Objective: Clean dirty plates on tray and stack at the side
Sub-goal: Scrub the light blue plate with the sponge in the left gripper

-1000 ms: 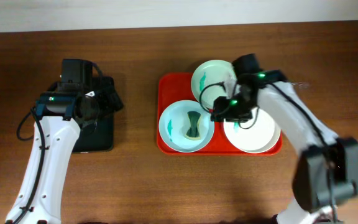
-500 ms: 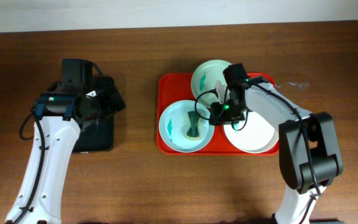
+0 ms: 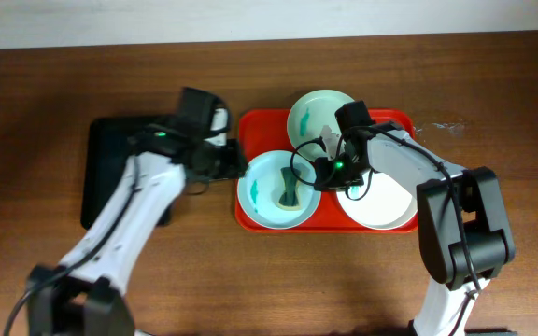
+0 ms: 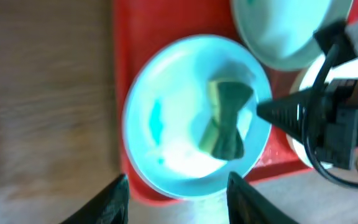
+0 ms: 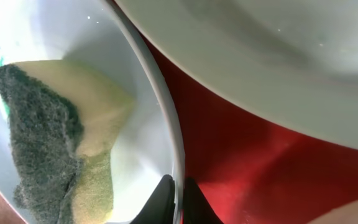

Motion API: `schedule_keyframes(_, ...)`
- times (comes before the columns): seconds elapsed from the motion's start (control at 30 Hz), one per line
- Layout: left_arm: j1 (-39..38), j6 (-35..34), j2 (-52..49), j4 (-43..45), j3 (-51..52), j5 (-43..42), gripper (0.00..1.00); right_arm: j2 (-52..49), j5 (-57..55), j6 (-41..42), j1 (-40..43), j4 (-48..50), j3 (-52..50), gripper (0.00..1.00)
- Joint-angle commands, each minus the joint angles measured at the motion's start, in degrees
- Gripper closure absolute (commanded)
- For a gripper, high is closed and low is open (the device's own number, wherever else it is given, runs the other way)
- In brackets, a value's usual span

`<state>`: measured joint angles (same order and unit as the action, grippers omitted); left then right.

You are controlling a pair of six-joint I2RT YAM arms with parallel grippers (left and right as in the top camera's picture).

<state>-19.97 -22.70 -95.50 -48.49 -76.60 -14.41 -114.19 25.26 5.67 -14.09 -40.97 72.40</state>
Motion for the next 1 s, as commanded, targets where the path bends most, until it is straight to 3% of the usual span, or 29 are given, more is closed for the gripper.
schedule_keyframes(0.0,-3.26,1.09,-5.90,4.00,0.59,-1.31,0.49,-0.68,1.97,-0.26,-0.20,0.66,-0.63,0.88)
schedule_keyframes(0.23,-9.05,-0.74,-16.65,11.87,0.59,-5.35,0.60,-0.72,2.25,0.81,-0.20,1.38,-0.90,0.96)
schedule_keyframes(0.6,-11.17,-0.81,-17.99,15.54,0.59,-5.11,0.60,-0.72,1.92,0.90,-0.20,1.14,-0.87,0.96)
schedule_keyframes(0.8,-14.43,-0.81,-18.05,15.91,0.59,1.09,0.64,-0.72,-3.63,4.13,-0.20,-2.25,0.31,0.95)
schedule_keyframes(0.97,-15.67,-0.85,-18.08,15.89,0.59,5.20,0.59,-0.72,-4.72,4.04,-0.20,-3.17,0.42,0.91)
